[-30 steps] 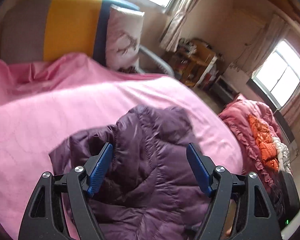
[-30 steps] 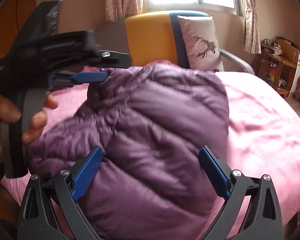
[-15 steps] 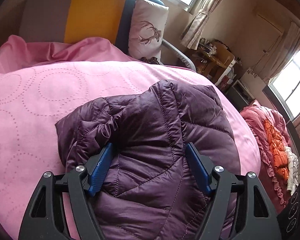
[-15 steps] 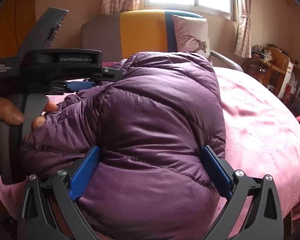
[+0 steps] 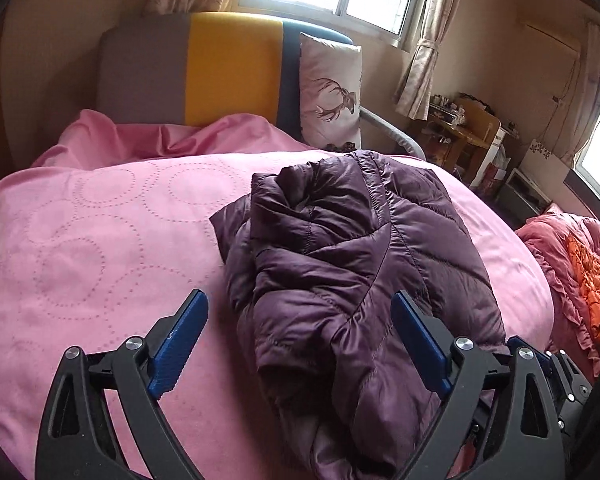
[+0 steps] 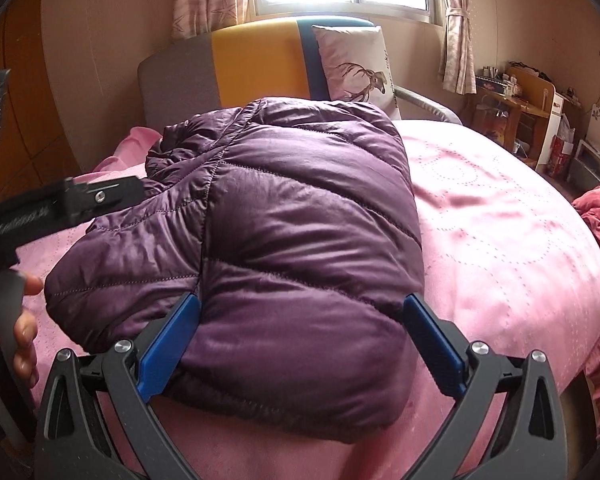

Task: Fold large clothes

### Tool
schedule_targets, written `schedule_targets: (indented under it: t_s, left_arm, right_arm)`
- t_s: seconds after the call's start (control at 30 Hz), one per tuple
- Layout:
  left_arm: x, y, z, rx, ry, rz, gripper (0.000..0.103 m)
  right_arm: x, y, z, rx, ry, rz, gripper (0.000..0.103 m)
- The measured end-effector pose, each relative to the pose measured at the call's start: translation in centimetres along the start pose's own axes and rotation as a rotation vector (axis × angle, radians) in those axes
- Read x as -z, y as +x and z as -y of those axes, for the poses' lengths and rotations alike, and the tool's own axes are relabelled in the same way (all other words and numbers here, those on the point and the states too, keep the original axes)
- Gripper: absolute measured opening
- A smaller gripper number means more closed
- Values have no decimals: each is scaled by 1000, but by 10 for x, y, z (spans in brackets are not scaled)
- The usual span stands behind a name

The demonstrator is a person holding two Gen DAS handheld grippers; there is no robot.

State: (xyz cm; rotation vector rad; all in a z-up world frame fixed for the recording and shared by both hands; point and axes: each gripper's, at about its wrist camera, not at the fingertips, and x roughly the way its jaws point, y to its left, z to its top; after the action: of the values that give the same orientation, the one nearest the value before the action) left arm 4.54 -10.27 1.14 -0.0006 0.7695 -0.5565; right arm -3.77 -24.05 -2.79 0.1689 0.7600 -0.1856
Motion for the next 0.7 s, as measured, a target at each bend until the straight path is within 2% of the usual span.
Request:
schedule_targets:
  t_s: [0.2,0.43,0.7]
  left_arm:
    - [14,-28,-5,-35,-10,41,99]
    - [28,-49,-14,-75,-37,69,99]
    - [53,-65,-16,-144,-36,78,99]
  right_arm:
    - [2,-15,-6,44,21,-1,101]
    - [7,-35,-15,79,43,9,101]
    - [10,-61,-21,165,90,67,101]
